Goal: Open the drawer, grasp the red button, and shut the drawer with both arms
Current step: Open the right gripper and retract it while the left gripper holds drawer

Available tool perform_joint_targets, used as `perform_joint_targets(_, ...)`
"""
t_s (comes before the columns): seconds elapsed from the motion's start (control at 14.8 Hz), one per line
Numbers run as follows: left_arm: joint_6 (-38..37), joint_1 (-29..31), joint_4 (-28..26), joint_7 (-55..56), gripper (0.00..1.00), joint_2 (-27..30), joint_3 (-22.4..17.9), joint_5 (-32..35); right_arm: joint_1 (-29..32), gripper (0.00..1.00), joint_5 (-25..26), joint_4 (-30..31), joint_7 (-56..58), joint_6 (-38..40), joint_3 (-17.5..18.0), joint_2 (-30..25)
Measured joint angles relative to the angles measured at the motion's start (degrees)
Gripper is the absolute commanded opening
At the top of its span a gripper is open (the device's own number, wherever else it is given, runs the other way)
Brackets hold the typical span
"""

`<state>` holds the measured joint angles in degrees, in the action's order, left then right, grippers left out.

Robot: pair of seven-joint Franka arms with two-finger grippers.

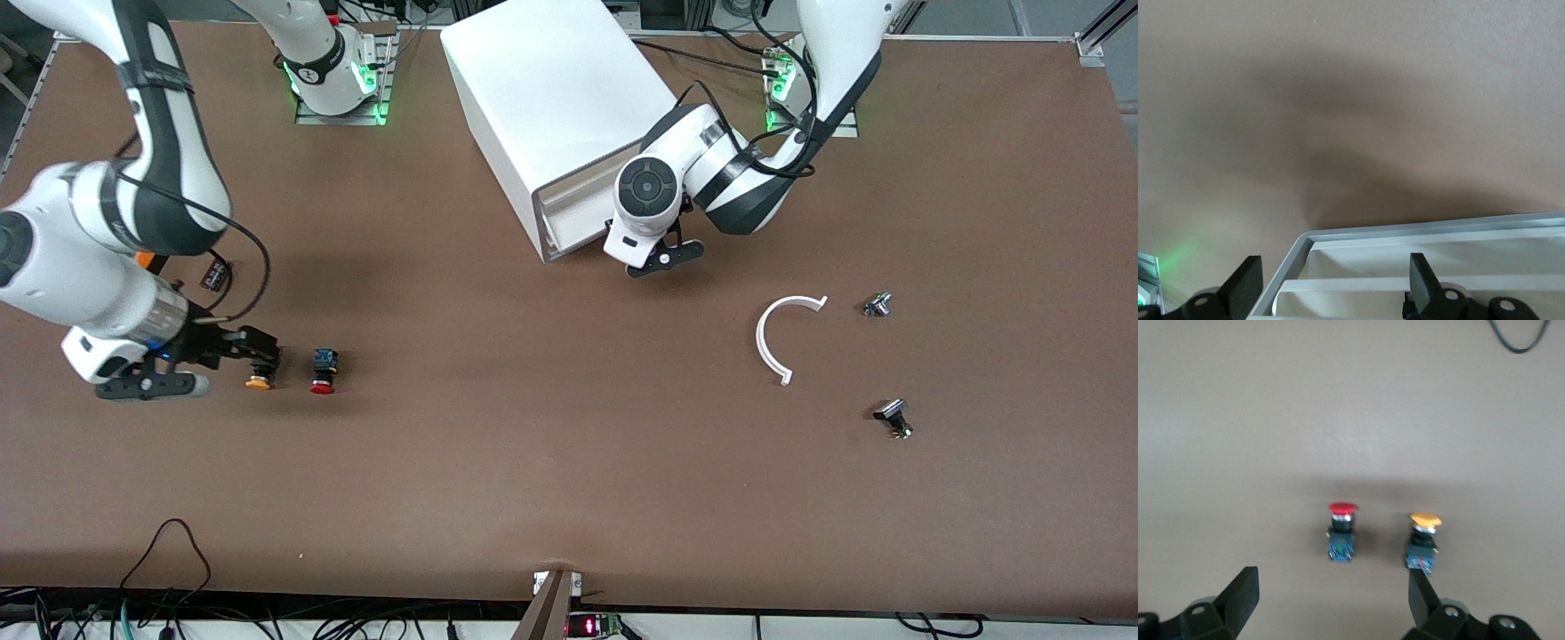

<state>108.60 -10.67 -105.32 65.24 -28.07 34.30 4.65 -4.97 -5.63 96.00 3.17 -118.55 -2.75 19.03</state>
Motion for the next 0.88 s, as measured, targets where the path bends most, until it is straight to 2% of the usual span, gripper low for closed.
perform_joint_targets(0.14, -0.12, -0.01, -0.3, 0.06, 0.98, 0.0, 0.86, -0.05, 3.17, 0.99, 1.02, -0.1, -1.23, 3.59, 3.35, -3.43)
perform_joint_targets(0.27, -0.5, -0.02, -0.58, 0.75, 0.98, 0.0, 1.83, -0.08, 4.26, 0.99, 1.35, -0.19, -2.62, 7.79, 4.65, -7.02)
perform_joint_targets(0.61, -1.75, -0.12, -0.81, 1.82, 0.98, 0.01, 3.42, -0.08, 4.56, 0.99, 2.16, -0.2, -5.81, 16.25, 4.96, -15.45)
perform_joint_targets(0.88, -1.92, -0.13, -0.86, 1.86, 0.98, 0.01, 4.02, -0.08, 4.69, 0.99, 2.24, -0.14, -8.73, 20.04, 5.42, -19.44)
